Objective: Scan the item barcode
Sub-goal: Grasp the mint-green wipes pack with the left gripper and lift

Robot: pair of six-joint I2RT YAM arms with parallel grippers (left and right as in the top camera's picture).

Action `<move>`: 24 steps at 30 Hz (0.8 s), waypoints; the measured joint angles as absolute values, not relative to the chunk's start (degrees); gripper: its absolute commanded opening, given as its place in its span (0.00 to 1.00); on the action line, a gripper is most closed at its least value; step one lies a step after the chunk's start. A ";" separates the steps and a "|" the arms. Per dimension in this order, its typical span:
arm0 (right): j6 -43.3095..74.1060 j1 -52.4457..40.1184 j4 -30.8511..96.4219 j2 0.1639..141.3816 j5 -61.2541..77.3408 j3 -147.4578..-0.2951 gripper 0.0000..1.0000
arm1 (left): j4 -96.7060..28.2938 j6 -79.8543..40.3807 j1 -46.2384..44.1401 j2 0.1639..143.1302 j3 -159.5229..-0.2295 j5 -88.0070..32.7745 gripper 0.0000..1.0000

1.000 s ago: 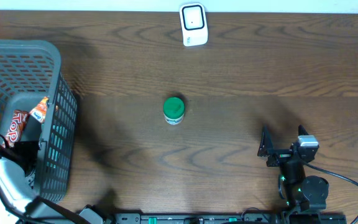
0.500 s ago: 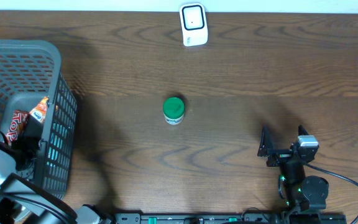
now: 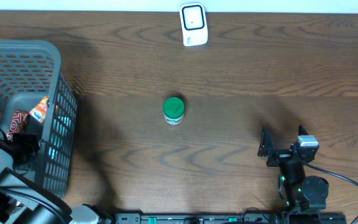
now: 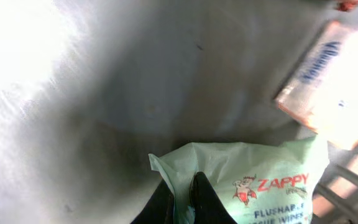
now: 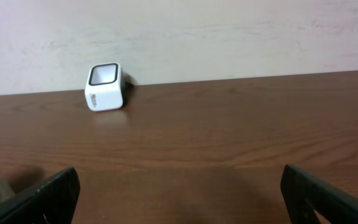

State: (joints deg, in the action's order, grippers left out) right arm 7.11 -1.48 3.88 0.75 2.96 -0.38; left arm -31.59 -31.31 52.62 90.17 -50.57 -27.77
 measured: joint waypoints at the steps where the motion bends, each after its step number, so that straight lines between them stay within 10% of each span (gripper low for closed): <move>1: 7.11 -1.48 3.88 0.75 2.98 -0.38 0.99 | -32.34 -31.77 52.60 89.56 -51.55 -28.32 0.07; 24: 7.18 -1.48 3.88 0.75 2.98 -0.38 0.99 | -29.28 -43.72 50.96 57.41 -63.75 -40.91 0.07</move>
